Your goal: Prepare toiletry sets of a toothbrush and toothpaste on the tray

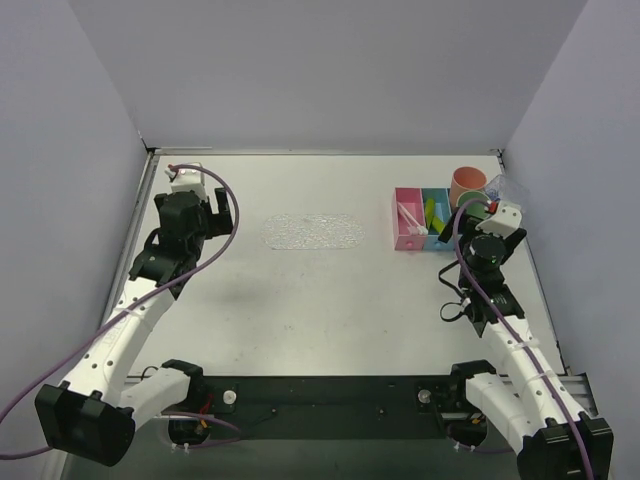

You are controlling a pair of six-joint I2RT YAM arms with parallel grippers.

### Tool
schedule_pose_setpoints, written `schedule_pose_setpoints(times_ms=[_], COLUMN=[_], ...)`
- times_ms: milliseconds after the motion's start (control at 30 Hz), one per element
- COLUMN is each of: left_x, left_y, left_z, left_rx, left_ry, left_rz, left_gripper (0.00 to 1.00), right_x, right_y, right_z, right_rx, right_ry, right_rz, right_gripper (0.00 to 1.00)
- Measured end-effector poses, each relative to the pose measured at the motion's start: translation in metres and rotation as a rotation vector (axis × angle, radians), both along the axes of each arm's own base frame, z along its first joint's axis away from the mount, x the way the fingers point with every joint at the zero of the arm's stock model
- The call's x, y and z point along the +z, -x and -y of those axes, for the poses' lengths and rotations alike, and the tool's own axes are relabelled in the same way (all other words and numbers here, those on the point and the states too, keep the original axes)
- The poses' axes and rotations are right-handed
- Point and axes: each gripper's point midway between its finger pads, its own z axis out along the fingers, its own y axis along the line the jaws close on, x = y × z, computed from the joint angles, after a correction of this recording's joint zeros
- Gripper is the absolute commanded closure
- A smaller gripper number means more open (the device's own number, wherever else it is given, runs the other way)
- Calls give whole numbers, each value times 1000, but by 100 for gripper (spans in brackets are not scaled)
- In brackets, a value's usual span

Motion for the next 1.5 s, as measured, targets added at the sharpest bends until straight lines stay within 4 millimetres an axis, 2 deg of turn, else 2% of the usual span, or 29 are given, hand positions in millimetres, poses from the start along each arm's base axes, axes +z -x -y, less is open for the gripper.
schedule_pose_setpoints(times_ms=[133, 400, 433, 533, 600, 700, 800, 1067, 1333, 1500], left_x=[3, 7, 7, 4, 0, -4, -4, -6, -6, -7], left_y=[-2, 2, 5, 8, 9, 10, 10, 12, 14, 15], left_z=[1, 2, 2, 2, 4, 7, 10, 13, 19, 22], left_rx=[9, -12, -22, -32, -45, -62, -79, -99, -131, -150], left_ry=[13, 11, 6, 2, 2, 6, 9, 17, 32, 40], left_rz=[-2, 11, 14, 12, 3, -6, -7, -10, -7, -9], left_gripper=[3, 2, 3, 3, 2, 3, 3, 3, 3, 3], right_x=[3, 44, 61, 64, 79, 86, 76, 35, -15, -34], right_y=[2, -9, -19, -23, -37, -56, -69, -90, -97, -100], right_z=[2, -1, -4, -4, -5, -3, 2, 16, 4, 0], right_rx=[-10, 17, 35, 42, 44, 39, 40, 68, 177, 218], right_ry=[7, 53, 72, 98, 120, 153, 178, 166, 150, 151], right_rz=[-28, -85, -120, -199, -244, -314, -400, -603, -760, -819], right_gripper=[4, 17, 24, 30, 31, 31, 34, 48, 60, 67])
